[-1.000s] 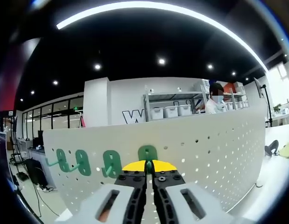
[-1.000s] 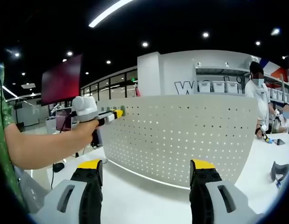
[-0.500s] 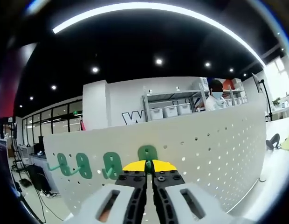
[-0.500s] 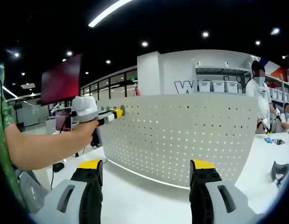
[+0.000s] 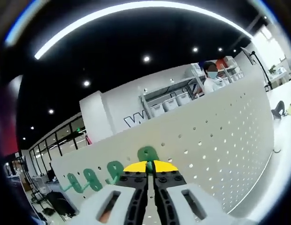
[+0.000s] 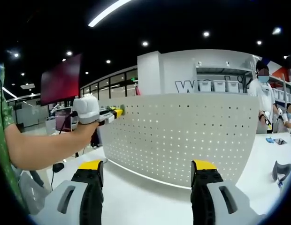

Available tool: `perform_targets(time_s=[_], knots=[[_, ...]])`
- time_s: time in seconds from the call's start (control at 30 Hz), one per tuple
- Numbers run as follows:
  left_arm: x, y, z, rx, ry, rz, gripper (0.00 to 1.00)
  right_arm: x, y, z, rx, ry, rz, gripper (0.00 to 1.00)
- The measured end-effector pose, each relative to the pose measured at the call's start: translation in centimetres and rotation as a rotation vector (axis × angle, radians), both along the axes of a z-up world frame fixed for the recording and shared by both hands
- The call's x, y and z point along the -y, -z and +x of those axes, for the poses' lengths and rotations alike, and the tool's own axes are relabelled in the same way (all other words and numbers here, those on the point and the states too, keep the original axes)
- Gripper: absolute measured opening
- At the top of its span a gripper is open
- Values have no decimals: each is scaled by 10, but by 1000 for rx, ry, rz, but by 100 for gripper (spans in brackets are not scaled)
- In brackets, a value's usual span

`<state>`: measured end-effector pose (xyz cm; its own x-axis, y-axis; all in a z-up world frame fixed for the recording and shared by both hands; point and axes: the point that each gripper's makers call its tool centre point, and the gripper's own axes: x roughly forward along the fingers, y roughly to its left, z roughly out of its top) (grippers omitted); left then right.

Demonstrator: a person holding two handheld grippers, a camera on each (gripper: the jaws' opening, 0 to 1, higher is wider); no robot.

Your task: Insert the hook assembly into the mounting plate slot until the hook locks in place.

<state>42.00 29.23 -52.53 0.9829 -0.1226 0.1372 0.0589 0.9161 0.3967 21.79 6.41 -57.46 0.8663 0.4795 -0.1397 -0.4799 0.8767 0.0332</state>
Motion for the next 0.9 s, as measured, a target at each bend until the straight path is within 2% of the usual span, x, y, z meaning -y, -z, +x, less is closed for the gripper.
perform_targets(time_s=[0.03, 0.1, 0.13, 0.2, 0.23, 0.37, 0.5, 0.57, 0.63, 0.67, 0.73, 0.8, 0.83, 0.9], knots=[[-1, 0, 0, 0, 1, -2, 2, 0, 0, 0, 0, 0, 0, 78], [-2, -1, 1, -9, 13, -57, 2, -1, 0, 0, -1, -1, 0, 78], [-2, 0, 1, -17, 29, -138, 2, -1, 0, 0, -1, -2, -1, 78], [-4, 0, 1, -22, 55, -250, 2, -2, 0, 1, 0, -4, -2, 78], [-5, 0, 1, -17, 50, -227, 2, -2, 0, 1, 0, -5, -1, 78], [-4, 0, 2, 3, 56, -205, 2, -2, 0, 0, 0, -6, -2, 78], [-4, 0, 2, 7, 54, -210, 2, -1, 2, 0, -4, -2, -1, 78], [-4, 1, 2, -5, 69, -306, 2, -1, 2, 0, -4, -3, -1, 78], [-6, 1, 4, -17, 95, -445, 2, -1, 2, 0, -5, -4, -2, 78], [-6, 1, 4, -18, 97, -470, 2, -1, 2, 0, -5, -4, -1, 78], [-6, 1, 5, -13, 90, -441, 2, -1, 1, 0, -3, -3, 1, 78], [-6, 1, 5, 6, 109, -497, 2, 0, 2, 0, -4, -2, 1, 78], [-7, 2, 5, 8, 107, -490, 2, 0, 2, 0, -6, -2, 0, 78], [-7, 1, 5, 13, 111, -526, 2, -1, 3, 0, -8, -4, 0, 78]])
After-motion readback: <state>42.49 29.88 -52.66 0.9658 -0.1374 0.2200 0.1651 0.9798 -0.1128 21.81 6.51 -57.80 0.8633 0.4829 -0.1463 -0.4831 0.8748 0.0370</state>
